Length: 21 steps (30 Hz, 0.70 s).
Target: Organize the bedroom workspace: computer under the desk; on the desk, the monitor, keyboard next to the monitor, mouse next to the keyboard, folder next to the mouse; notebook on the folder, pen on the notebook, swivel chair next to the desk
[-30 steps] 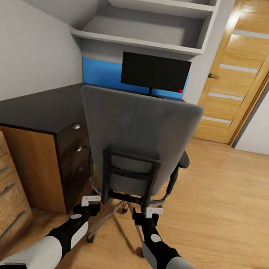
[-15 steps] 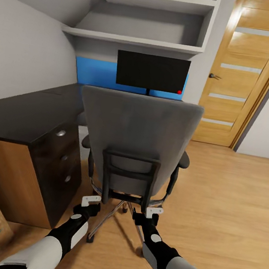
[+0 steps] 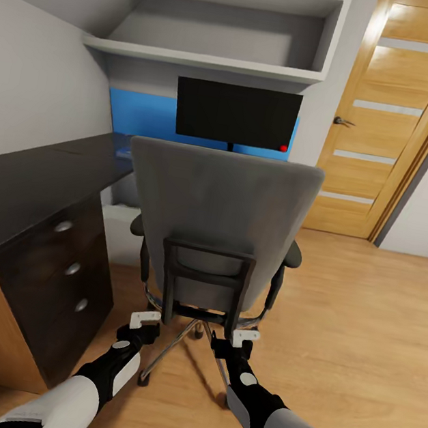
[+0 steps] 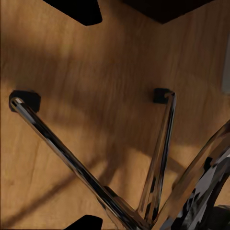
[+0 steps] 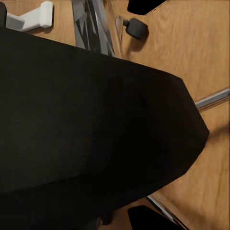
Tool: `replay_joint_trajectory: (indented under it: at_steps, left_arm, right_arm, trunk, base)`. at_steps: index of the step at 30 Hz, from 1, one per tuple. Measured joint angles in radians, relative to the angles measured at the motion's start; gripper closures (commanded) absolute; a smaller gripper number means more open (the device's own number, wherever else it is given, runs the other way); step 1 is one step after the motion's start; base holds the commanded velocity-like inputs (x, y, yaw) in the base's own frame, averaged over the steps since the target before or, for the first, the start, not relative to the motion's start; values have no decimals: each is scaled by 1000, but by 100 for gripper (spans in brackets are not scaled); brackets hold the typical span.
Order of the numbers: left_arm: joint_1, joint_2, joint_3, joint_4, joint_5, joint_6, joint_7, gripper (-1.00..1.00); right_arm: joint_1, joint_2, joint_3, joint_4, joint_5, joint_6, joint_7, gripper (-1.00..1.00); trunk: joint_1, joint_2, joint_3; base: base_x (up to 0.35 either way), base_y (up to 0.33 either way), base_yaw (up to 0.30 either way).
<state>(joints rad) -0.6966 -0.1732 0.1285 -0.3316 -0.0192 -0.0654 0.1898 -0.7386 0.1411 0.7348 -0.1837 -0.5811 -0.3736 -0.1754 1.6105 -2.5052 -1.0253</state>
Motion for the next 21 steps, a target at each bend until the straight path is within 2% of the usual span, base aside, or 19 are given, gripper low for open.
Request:
replay_joint_trajectory:
  at_steps: [7,16,21]
  left_arm:
    - [0,0,-1,0,0,0,-2,-100]
    - [0,0,0,-1,-1,0,-2,-100]
    - [-1,0,-3,-3,-2,1,-5,-100]
  right_arm:
    - [0,0,-2,0,-1,0,0,-100]
    - [0,1,-5,0,-2,0,-1,-100]
    - [0,1,-9,0,-5,-1,-2,-100]
  trunk:
    - [0,0,0]
    - [0,0,0]
    - [0,0,0]
  base:
    - [318,-104,0]
    - [327,-10,2]
    - [311,0,88]
